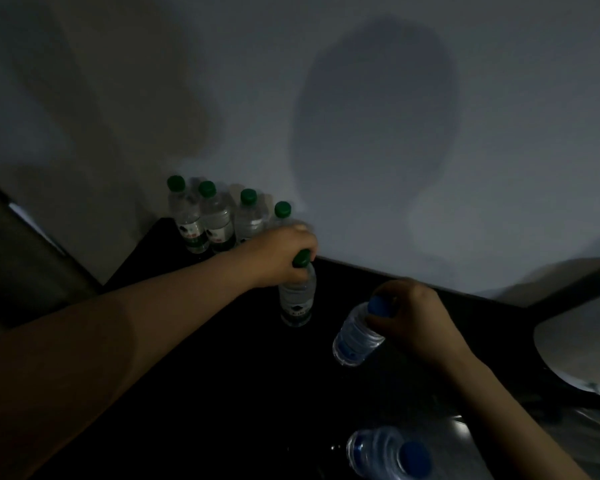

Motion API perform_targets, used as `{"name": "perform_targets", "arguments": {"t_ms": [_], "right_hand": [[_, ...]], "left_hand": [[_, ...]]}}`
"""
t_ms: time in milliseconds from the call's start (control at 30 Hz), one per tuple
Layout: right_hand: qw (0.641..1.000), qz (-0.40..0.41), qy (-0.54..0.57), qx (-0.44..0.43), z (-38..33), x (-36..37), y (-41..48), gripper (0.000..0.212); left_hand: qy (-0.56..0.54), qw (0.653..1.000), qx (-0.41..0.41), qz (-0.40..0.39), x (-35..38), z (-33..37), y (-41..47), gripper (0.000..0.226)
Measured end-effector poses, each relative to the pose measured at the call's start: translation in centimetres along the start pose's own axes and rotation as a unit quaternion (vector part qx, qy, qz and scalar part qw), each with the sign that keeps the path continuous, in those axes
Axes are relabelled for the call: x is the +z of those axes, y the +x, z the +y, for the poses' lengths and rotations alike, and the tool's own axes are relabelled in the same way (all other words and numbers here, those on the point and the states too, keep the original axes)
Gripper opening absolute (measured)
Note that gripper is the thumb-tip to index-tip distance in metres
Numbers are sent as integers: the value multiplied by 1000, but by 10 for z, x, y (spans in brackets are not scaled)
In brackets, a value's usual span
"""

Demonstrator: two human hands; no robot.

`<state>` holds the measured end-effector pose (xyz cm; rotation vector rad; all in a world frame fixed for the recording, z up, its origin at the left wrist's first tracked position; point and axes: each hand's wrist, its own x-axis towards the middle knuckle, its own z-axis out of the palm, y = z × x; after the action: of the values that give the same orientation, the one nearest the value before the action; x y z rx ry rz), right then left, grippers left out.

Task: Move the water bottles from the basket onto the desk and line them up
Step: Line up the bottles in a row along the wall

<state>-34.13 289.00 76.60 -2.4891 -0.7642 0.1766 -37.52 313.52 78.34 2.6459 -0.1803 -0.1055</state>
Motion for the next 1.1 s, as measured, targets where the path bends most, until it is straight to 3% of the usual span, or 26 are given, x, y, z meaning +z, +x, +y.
{"name": "perform_targets", "arguments": {"t_ms": [467, 1100], "right_hand": [[1000, -1, 5, 12, 28, 10, 50, 22], [1000, 3, 4, 1, 38, 21, 79, 23]], "left_hand": [[73, 996, 32, -50, -14, -39, 114, 25], [75, 994, 33, -71, -11, -72, 141, 26]]}}
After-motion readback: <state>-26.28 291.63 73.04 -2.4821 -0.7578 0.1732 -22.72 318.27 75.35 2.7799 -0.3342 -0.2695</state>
